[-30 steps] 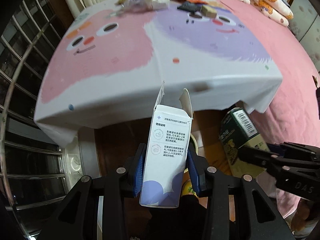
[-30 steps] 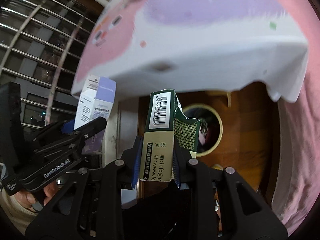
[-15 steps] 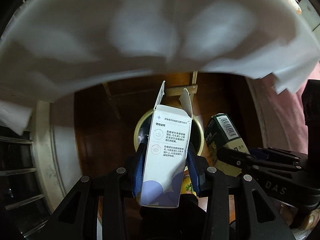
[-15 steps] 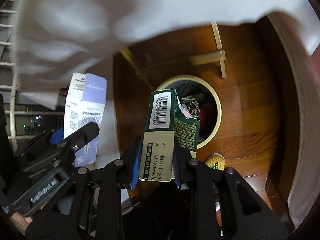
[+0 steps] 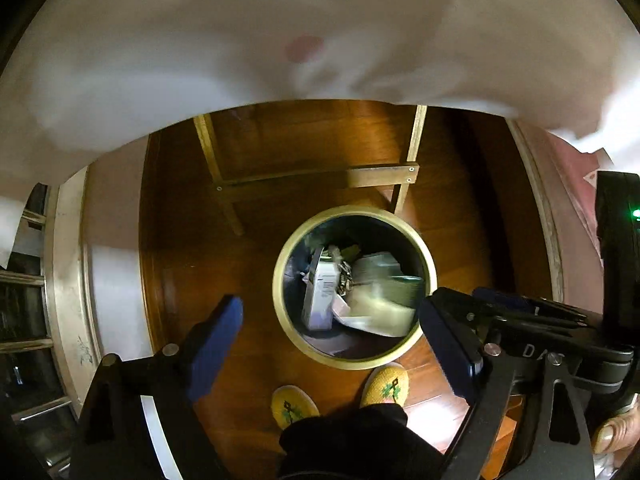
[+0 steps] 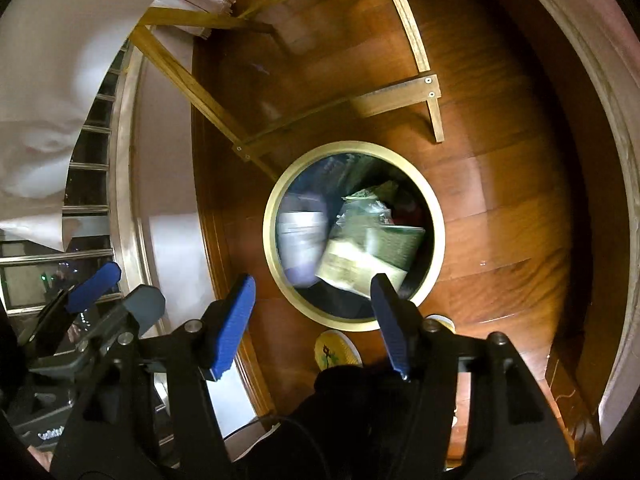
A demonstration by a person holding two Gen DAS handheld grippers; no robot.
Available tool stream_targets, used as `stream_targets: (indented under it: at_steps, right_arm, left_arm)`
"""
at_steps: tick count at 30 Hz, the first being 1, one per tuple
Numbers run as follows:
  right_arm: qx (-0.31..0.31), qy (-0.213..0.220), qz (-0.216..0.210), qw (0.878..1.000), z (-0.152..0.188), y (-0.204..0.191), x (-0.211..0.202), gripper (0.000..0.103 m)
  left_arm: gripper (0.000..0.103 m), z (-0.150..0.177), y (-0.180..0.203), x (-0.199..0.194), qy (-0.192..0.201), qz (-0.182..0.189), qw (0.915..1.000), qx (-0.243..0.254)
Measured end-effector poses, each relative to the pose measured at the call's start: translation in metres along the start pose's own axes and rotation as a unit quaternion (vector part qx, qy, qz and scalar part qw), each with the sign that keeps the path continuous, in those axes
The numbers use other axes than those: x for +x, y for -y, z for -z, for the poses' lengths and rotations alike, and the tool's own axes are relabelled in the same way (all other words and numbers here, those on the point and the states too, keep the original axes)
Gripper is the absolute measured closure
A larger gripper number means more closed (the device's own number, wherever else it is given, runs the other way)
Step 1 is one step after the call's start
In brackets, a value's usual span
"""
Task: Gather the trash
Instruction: 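Carry both boxes over the blue bin and open both tools to drop them, then raise both tools back over the table toward the remaining trash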
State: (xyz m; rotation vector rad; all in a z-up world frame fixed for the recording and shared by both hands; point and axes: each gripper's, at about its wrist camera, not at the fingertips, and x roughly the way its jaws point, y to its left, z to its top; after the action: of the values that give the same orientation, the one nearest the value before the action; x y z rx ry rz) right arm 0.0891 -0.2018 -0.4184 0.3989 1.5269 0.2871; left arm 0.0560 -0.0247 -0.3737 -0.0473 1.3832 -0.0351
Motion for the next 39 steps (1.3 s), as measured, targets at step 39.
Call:
stream_targets:
  at_steps: [39]
  right_arm:
    - [-0.091,0.179,0.070,0.977,0.061,-0.195,-0.359,0.045]
  left_arm:
    - [0.012,-0.021,0.005,-0.403,0.202,0.030,0.9670,0.153]
